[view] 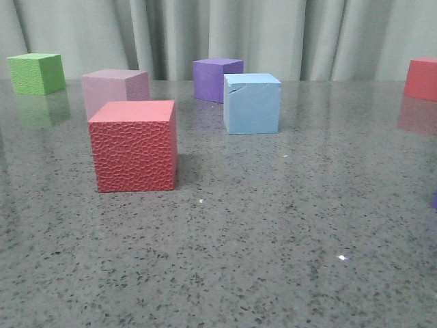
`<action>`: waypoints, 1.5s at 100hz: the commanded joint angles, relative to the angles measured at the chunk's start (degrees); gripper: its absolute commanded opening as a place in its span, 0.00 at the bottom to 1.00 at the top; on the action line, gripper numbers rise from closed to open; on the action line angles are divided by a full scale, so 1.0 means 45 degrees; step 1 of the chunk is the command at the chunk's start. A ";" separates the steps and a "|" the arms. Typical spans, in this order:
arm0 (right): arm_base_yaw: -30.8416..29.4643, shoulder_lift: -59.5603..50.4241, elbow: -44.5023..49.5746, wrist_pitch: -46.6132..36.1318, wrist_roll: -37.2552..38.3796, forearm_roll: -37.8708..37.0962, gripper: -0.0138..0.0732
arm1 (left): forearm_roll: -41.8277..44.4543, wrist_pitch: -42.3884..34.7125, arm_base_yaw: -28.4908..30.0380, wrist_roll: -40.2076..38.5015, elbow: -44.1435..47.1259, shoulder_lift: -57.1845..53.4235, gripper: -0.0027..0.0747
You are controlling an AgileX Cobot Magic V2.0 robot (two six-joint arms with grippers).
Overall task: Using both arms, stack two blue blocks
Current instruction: 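Grasp the second light blue cube with the left gripper, then carry the held blue cube above the placed blue cube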
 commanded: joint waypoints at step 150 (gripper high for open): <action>-0.0059 -0.0061 -0.0304 -0.0709 -0.0051 -0.0458 0.86 | -0.0300 0.0196 -0.3229 0.2539 -0.3933 0.3202 0.16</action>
